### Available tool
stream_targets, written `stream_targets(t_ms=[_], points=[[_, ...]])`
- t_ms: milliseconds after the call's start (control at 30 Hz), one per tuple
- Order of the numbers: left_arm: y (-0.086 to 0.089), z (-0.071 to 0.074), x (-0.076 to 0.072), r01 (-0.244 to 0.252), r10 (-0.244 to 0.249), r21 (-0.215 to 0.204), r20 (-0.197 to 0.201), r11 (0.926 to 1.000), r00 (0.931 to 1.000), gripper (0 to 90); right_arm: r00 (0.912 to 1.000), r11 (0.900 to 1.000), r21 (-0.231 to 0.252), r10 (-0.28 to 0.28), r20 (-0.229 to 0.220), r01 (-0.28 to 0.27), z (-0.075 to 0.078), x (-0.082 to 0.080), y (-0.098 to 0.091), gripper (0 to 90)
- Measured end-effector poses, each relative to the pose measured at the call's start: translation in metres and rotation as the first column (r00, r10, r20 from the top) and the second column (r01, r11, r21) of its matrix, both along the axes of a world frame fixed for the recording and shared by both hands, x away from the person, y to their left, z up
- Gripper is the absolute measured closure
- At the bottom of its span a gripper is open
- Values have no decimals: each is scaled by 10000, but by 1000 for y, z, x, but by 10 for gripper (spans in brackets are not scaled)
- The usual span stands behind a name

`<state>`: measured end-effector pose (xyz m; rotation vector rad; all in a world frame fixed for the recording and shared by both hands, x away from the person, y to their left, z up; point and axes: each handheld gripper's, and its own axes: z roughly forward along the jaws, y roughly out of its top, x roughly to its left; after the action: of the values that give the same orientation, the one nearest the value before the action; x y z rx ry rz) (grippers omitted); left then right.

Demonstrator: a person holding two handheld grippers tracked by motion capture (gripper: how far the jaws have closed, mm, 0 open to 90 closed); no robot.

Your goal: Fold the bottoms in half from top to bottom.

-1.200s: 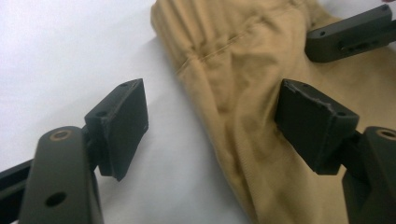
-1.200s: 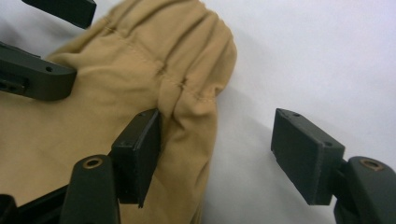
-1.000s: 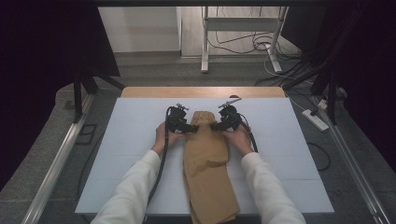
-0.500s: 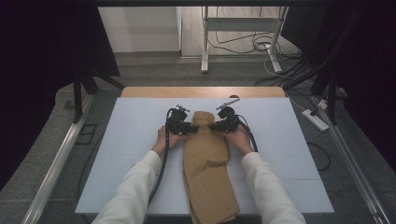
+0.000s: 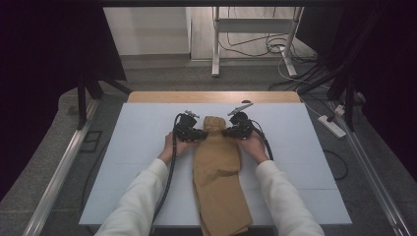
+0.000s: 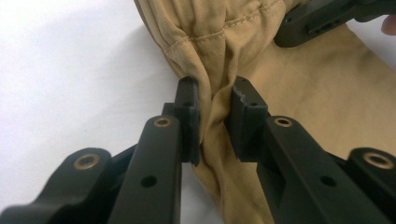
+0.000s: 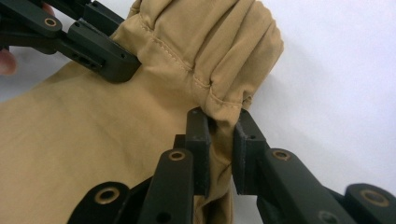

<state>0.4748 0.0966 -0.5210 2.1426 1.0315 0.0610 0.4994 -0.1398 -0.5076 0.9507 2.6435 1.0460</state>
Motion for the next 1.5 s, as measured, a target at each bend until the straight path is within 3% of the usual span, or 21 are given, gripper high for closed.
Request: stream_targets(t_ms=[333,500,733,1000,1333,1500], points=[[4,16,-5,84,-75,-122,699,9999,9975,756,9988,9994,354,-17,495,0,13,-4,-1,791],[6,21,-5,146,-138,-85,926,9999,9956,759,9967,9996,261,49,808,-70,19,-6,-1,791],[6,24,-4,97,-74,-231,973,9997,9952,787,9969,9994,351,18,785,-45,20,-5,-3,792],[5,20,-3,79,-49,-423,702,9991,9975,831,9975,9993,361,16,703,-41,19,-6,-3,801],[6,26,-4,134,-85,-485,993,9987,9950,844,9949,9984,558,46,1005,-103,27,-9,-2,806],[6,39,0,67,-24,-325,1298,9995,9915,844,9926,9982,607,-45,1211,-29,36,-6,1,808]])
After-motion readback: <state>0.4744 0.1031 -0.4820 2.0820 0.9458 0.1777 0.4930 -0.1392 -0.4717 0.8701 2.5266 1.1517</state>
